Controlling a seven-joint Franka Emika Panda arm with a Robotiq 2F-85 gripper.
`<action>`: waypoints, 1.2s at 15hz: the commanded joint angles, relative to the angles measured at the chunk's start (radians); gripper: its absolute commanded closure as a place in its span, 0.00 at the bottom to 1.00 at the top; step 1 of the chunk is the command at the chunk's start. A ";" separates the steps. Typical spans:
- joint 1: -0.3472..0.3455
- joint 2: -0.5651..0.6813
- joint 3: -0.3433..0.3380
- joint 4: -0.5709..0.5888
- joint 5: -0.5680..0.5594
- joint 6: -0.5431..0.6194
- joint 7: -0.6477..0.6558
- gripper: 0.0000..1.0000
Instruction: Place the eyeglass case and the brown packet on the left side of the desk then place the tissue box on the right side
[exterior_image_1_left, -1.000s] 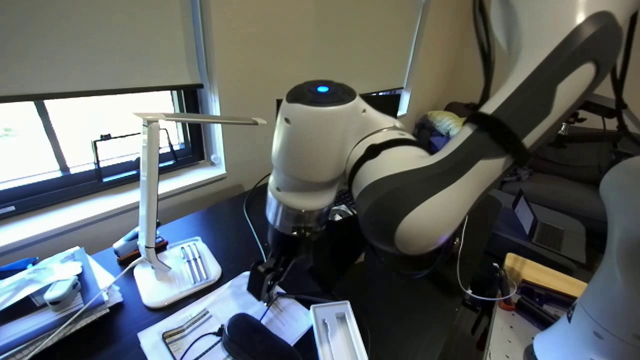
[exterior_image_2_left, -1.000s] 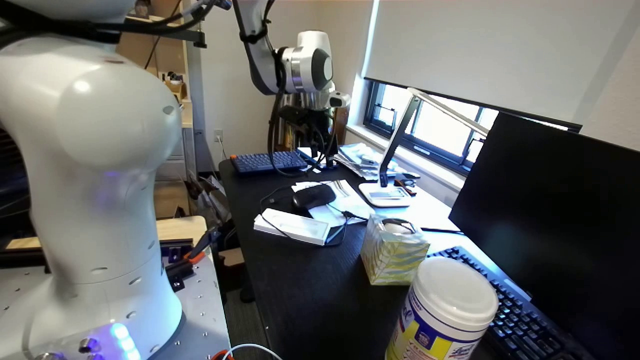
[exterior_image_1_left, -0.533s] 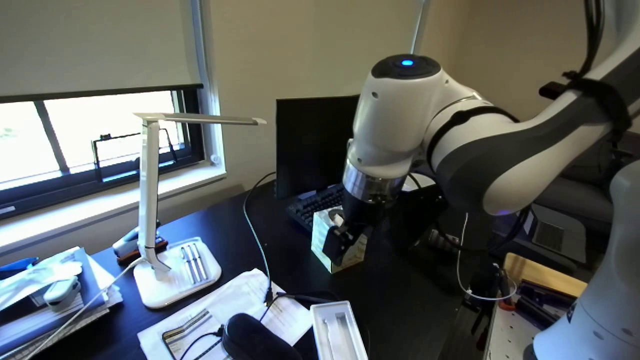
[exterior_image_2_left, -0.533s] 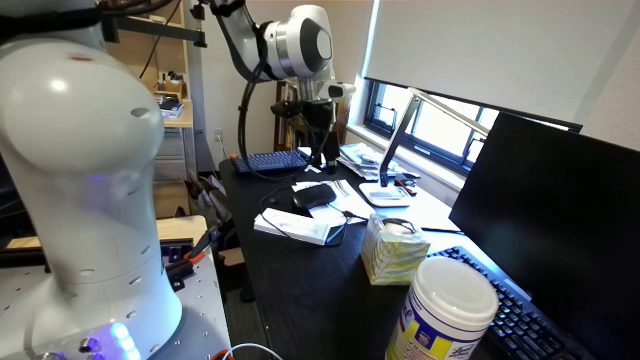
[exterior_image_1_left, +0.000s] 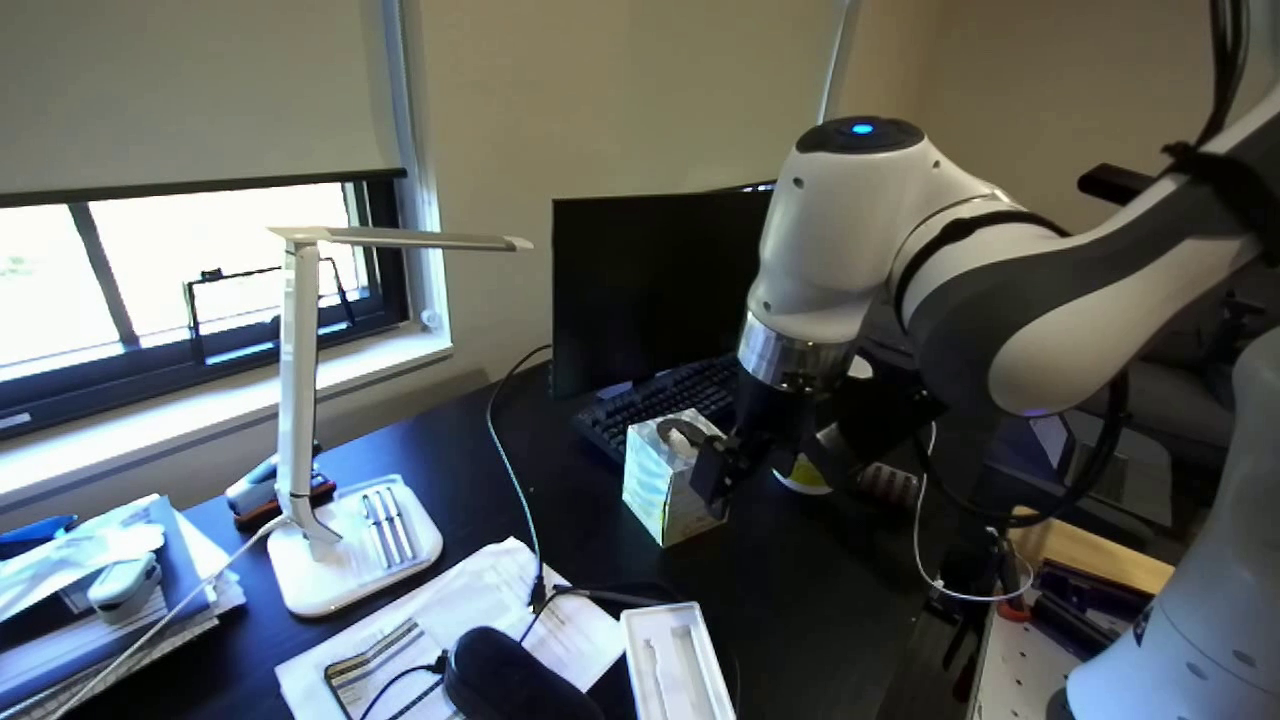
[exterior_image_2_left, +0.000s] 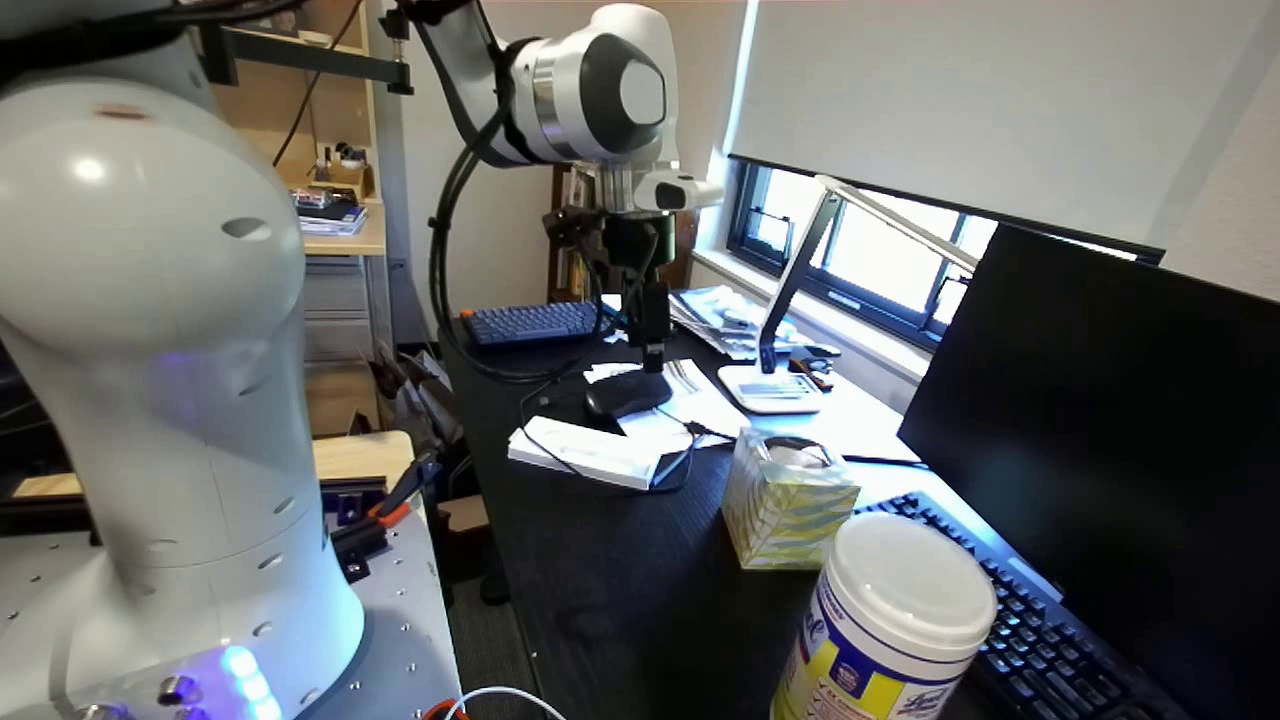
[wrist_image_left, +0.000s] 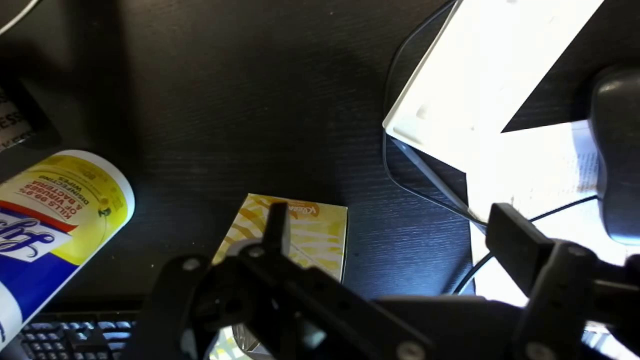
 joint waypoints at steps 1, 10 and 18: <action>-0.075 0.014 0.076 0.013 -0.012 -0.023 0.015 0.00; -0.250 0.063 0.046 -0.055 -0.086 0.010 0.048 0.00; -0.293 0.047 0.015 -0.045 -0.031 0.112 0.101 0.00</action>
